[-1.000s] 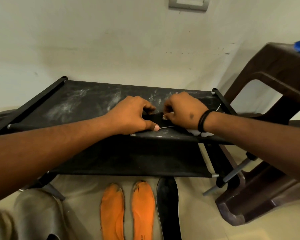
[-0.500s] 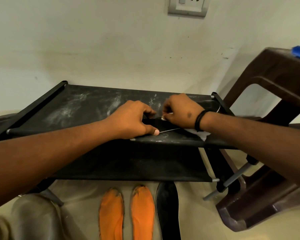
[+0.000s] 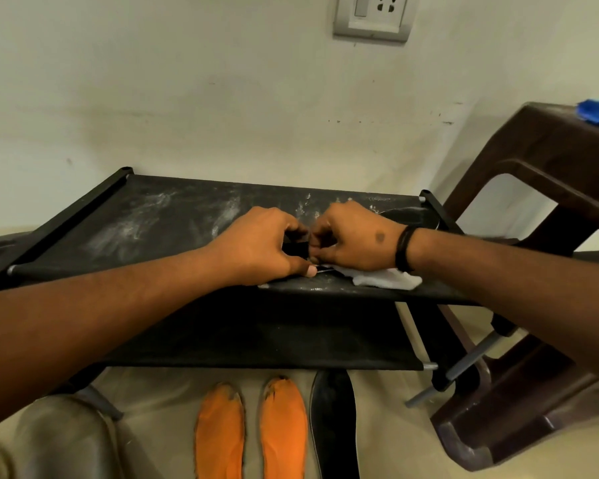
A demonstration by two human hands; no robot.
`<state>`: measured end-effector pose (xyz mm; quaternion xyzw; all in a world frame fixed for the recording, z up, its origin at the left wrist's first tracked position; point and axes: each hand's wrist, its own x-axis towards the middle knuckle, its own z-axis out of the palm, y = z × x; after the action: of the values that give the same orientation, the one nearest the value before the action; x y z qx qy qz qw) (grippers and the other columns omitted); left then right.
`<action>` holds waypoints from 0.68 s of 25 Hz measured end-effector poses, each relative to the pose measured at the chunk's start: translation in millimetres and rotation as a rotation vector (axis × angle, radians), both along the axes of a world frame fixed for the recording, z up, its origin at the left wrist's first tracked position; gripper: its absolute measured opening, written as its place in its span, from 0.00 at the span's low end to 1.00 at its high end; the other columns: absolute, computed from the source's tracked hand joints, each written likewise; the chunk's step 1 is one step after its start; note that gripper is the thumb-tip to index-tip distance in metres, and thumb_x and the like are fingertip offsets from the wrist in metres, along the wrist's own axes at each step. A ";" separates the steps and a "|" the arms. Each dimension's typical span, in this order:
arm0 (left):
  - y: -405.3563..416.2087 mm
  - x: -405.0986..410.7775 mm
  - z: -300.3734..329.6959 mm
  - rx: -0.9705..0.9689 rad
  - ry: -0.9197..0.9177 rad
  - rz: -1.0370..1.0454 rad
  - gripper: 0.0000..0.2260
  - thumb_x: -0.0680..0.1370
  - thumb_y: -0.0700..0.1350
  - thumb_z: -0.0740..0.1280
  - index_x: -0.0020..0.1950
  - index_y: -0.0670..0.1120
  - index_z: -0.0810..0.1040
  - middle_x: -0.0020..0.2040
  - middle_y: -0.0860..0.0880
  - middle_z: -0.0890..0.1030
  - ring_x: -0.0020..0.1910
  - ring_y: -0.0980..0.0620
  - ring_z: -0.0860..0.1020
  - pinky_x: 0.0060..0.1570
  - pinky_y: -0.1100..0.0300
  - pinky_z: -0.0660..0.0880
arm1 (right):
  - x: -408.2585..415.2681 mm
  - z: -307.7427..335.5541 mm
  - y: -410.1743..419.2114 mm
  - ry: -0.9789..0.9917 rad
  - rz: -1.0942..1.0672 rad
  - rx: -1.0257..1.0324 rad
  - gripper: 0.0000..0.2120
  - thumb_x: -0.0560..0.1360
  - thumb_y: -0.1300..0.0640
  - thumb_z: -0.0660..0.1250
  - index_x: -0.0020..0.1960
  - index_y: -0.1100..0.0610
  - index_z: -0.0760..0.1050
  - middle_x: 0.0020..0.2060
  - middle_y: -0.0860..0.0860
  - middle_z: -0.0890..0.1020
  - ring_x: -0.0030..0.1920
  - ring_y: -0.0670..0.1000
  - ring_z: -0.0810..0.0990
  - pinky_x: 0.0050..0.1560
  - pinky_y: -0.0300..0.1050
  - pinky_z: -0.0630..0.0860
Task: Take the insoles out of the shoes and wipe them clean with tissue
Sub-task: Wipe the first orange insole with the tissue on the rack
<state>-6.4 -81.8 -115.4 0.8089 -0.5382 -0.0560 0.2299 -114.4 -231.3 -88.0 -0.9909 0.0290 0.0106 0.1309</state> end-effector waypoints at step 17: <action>-23.3 -19.6 0.6 0.048 -0.055 0.055 0.31 0.69 0.68 0.72 0.65 0.52 0.78 0.57 0.51 0.77 0.54 0.52 0.77 0.55 0.52 0.77 | -42.1 11.6 -29.0 -0.127 -0.203 -0.112 0.05 0.77 0.55 0.66 0.44 0.50 0.78 0.41 0.45 0.81 0.43 0.46 0.79 0.49 0.48 0.79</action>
<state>-26.0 -105.1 -114.8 0.8299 -0.5204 -0.0402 0.1969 -156.5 -260.4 -76.4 -0.9873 0.1212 -0.0671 0.0775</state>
